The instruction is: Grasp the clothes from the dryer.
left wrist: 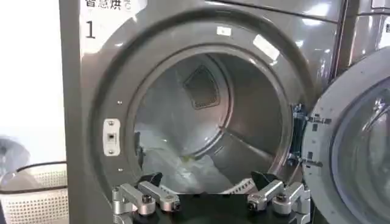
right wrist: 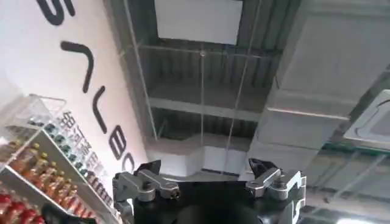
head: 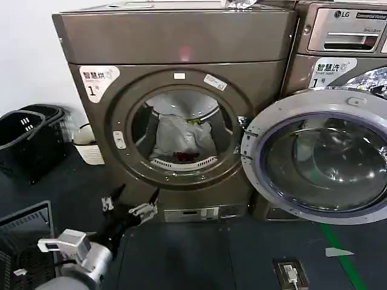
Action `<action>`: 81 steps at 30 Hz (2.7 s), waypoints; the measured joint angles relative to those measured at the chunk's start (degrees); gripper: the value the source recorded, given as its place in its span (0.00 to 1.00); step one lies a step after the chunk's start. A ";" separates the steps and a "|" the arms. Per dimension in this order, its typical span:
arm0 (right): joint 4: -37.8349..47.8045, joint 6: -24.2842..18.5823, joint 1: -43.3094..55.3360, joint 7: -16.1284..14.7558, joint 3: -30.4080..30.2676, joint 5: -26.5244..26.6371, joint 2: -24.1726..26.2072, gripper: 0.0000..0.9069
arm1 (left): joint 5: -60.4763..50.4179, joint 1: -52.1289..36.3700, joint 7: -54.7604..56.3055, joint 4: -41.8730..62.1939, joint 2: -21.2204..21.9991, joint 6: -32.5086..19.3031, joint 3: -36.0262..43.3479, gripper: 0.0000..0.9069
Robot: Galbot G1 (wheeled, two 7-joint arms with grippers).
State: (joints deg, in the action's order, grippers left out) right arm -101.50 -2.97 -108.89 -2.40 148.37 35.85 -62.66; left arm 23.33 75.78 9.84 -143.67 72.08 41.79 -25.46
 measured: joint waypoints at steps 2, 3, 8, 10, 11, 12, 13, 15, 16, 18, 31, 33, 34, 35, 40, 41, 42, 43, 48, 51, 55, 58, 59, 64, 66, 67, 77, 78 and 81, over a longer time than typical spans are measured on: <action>0.10 -0.15 0.08 -0.02 -0.18 0.16 0.00 1.00 | 0.04 0.06 0.01 -0.02 -0.05 0.01 -0.13 1.00; 0.14 -0.19 0.07 -0.02 -0.25 0.27 0.00 1.00 | 0.05 0.08 0.00 -0.02 -0.05 0.01 -0.19 1.00; 0.49 -0.23 0.05 -0.19 -0.49 0.49 0.18 1.00 | 0.08 0.33 -0.05 -0.32 0.10 0.02 -0.24 1.00; 0.50 -0.23 0.05 -0.24 -0.60 0.51 0.20 1.00 | 0.09 0.47 -0.09 -0.46 0.14 0.02 -0.24 1.00; 0.49 -0.23 0.05 -0.27 -0.67 0.54 0.21 1.00 | 0.09 0.52 -0.13 -0.49 0.14 0.03 -0.24 1.00; 0.49 -0.24 0.05 -0.29 -0.70 0.58 0.21 1.00 | 0.09 0.59 -0.16 -0.51 0.14 0.02 -0.24 1.00; 0.49 -0.27 0.05 -0.31 -0.73 0.63 0.21 1.00 | 0.09 0.68 -0.17 -0.55 0.14 0.02 -0.24 1.00; 0.52 -0.34 0.06 -0.34 -0.75 0.79 0.21 1.00 | 0.10 0.83 -0.20 -0.69 0.15 0.02 -0.24 1.00; 0.56 -0.37 0.06 -0.35 -0.76 0.83 0.21 1.00 | 0.10 0.90 -0.23 -0.80 0.15 0.02 -0.24 1.00; 0.62 -0.42 0.06 -0.40 -0.79 0.86 0.20 1.00 | 0.11 1.07 -0.27 -0.98 0.15 0.02 -0.25 1.00; 0.57 -0.52 0.15 -0.72 -1.01 1.24 -0.09 1.00 | 0.10 1.76 -0.42 -1.65 0.07 0.01 -0.35 1.00; 0.54 -0.52 0.15 -0.73 -1.01 1.26 -0.12 1.00 | 0.11 1.78 -0.48 -1.65 0.06 0.01 -0.39 1.00; 0.49 -0.54 0.15 -0.75 -1.01 1.26 -0.15 1.00 | 0.10 1.81 -0.53 -1.66 0.06 0.01 -0.40 1.00; 0.42 -0.56 0.15 -0.75 -1.03 1.26 -0.20 1.00 | 0.11 1.84 -0.57 -1.69 0.07 0.01 -0.40 1.00; 0.03 -0.62 0.36 -0.77 -1.34 1.35 -0.44 1.00 | 0.11 1.99 -0.67 -1.72 0.22 0.00 -0.40 1.00; -0.02 -0.62 0.41 -0.78 -1.38 1.35 -0.48 1.00 | 0.11 2.00 -0.69 -1.73 0.23 0.00 -0.40 1.00; -0.04 -0.63 0.45 -0.79 -1.41 1.35 -0.50 1.00 | 0.11 2.00 -0.69 -1.73 0.24 0.00 -0.40 1.00; -0.05 -0.63 0.48 -0.79 -1.43 1.35 -0.51 1.00 | 0.11 2.00 -0.70 -1.74 0.23 0.00 -0.40 1.00; -0.16 -0.68 0.74 -0.91 -1.79 1.35 -0.70 1.00 | 0.10 2.02 -0.70 -1.74 0.21 0.00 -0.43 1.00; -0.32 -0.71 0.94 -0.92 -2.03 1.35 -0.79 1.00 | 0.11 2.01 -0.75 -1.74 0.21 0.00 -0.43 1.00; -0.49 -0.72 1.26 -0.94 -2.39 1.31 -0.83 1.00 | 0.11 2.01 -0.87 -1.74 0.20 0.00 -0.43 1.00; -0.63 -0.72 1.44 -0.95 -2.62 1.25 -0.84 1.00 | 0.11 2.01 -0.98 -1.75 0.19 0.00 -0.43 1.00; -0.63 -0.72 1.48 -0.95 -2.65 1.22 -0.84 1.00 | 0.10 2.00 -1.02 -1.75 0.19 0.00 -0.43 1.00; -0.62 -1.08 1.85 -0.79 -3.00 1.14 -0.84 1.00 | 0.11 2.00 -1.10 -1.75 0.25 0.01 -0.44 1.00; -0.76 -1.19 1.99 -0.69 -3.16 0.98 -0.88 1.00 | 0.10 2.04 -1.10 -1.75 0.27 -0.01 -0.46 1.00; -0.84 -1.31 2.08 -0.60 -3.22 0.94 -0.92 1.00 | 0.10 2.05 -1.10 -1.75 0.27 -0.09 -0.47 1.00; -1.20 -1.92 2.39 -0.07 -3.70 0.84 -1.31 1.00 | 0.07 2.24 -1.09 -1.94 0.25 -0.30 -0.54 1.00; -1.20 -1.89 2.39 -0.03 -3.71 0.83 -1.35 1.00 | 0.03 2.24 -1.09 -1.94 0.24 -0.33 -0.55 1.00; -1.13 -1.92 2.38 0.04 -3.77 0.81 -1.46 1.00 | -0.11 2.24 -1.09 -1.94 0.22 -0.44 -0.55 1.00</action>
State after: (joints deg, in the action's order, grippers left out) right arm -102.64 -4.89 -106.51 -2.35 144.60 36.67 -64.12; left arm 23.22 78.02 8.75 -145.60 72.30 41.35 -26.01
